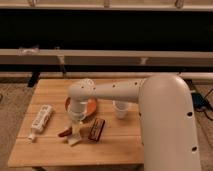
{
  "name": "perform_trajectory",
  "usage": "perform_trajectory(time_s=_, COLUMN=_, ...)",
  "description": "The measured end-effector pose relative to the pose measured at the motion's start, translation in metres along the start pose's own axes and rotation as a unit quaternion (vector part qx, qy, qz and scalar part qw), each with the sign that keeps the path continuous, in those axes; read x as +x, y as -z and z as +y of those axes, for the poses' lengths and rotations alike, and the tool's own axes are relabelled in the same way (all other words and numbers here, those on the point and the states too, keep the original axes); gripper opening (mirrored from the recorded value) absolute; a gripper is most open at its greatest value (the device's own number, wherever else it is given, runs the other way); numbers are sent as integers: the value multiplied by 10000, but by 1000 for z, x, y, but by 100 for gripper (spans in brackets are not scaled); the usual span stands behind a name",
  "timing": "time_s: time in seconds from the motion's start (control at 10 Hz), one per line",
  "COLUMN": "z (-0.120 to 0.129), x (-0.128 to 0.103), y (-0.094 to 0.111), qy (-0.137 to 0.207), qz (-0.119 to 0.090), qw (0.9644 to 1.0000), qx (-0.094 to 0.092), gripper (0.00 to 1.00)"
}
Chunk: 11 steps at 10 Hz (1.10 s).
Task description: Place the pepper on the white sponge
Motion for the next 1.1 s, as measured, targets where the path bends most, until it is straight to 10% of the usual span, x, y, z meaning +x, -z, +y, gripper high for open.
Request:
perform_trajectory(time_s=0.3, z=1, x=-2, y=-1, qy=21, qz=-27, qw=10000, qx=-48, gripper=78)
perform_trajectory(time_s=1.1, z=3, x=3, y=-4, qy=7, qz=-4, qw=9999, qx=-120, gripper=80)
